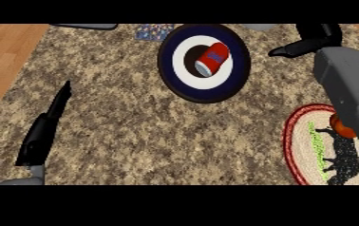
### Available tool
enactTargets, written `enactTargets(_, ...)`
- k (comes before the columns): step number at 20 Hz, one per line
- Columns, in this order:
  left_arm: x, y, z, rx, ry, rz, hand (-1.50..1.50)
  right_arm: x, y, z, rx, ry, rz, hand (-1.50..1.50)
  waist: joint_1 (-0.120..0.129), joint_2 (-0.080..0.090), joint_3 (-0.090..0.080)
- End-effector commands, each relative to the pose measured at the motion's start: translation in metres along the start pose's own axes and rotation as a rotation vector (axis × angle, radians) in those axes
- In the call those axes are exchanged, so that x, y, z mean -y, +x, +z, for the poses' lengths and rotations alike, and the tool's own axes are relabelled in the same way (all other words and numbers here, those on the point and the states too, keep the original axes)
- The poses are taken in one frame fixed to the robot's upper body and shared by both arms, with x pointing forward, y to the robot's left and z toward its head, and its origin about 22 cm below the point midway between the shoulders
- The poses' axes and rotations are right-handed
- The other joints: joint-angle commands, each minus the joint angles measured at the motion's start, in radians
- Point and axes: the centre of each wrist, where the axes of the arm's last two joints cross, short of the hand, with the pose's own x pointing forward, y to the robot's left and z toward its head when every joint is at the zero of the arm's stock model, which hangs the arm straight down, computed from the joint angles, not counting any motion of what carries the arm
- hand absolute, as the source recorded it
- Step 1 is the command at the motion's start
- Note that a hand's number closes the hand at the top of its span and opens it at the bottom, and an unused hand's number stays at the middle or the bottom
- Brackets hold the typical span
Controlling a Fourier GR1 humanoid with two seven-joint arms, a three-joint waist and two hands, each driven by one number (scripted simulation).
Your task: Pick the can from the placemat and place it in the plate
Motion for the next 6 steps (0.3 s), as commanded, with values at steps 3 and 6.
enactTargets(3, 0.006, 0.01, -0.013, 0.023, -0.001, 0.014, 0.0, 0.018, 0.003, 0.012, 0.046, 0.01, -0.004, -1.5, 0.006, 0.006, 0.002)
enactTargets(6, 0.012, 0.004, -0.008, 0.008, -0.022, 0.015, 0.0, 0.031, 0.007, 0.019, 0.031, 0.001, 0.014, -1.5, 0.016, 0.011, 0.002)
